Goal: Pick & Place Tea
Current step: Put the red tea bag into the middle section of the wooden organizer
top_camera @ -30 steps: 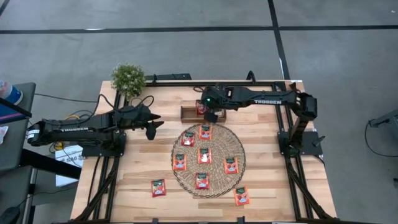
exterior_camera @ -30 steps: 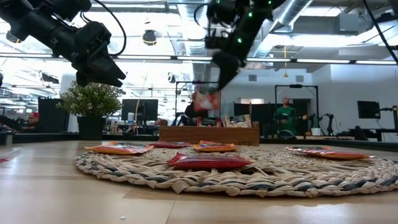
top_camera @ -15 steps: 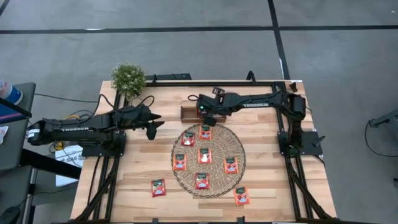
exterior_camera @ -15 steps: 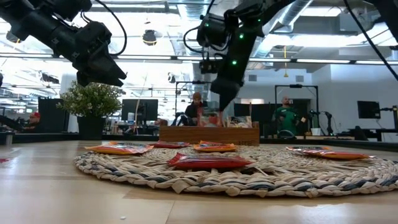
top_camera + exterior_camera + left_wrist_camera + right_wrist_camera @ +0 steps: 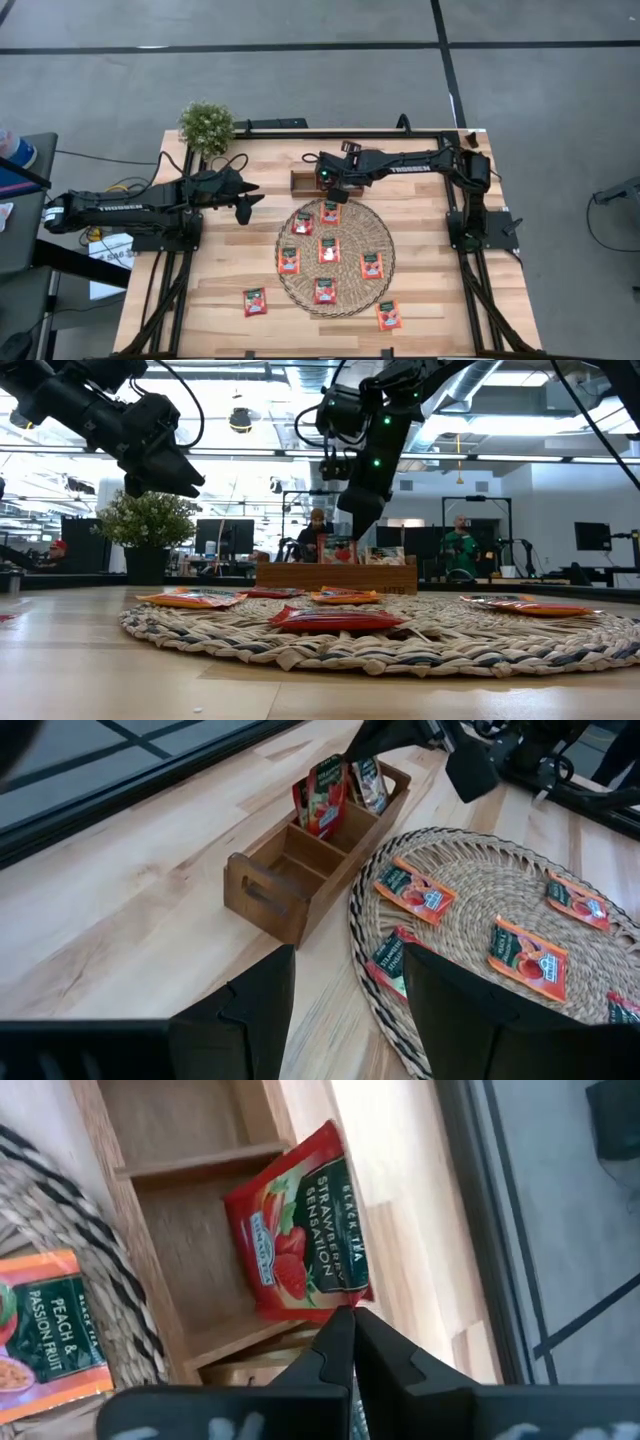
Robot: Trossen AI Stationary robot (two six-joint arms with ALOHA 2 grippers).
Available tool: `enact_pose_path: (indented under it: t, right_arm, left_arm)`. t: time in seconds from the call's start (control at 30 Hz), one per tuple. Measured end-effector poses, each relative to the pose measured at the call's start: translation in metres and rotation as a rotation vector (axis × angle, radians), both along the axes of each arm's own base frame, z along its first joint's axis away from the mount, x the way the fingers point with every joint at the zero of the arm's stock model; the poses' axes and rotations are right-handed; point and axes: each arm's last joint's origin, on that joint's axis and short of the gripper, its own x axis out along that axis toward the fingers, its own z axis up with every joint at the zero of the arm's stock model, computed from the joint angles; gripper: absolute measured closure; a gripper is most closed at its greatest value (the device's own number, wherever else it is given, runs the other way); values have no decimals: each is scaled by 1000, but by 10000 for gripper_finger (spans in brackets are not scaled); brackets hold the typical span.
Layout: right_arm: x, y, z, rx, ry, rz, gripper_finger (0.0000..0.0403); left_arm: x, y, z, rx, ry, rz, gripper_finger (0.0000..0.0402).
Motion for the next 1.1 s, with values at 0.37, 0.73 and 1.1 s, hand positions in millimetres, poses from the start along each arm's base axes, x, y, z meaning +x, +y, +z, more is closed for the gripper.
enact_pose_path:
  t: [0.37,0.73,1.1]
  right_arm:
    - [-1,-4,0,6,4,-6,403]
    - [-2,-4,-1,47,-2,8,403]
    - [-2,-5,-1,43,6,20,342]
  left_arm:
    - [0,0,0,0,-4,0,223]
    - [0,0,0,0,-4,0,223]
    - [0,0,0,0,-4,0,223]
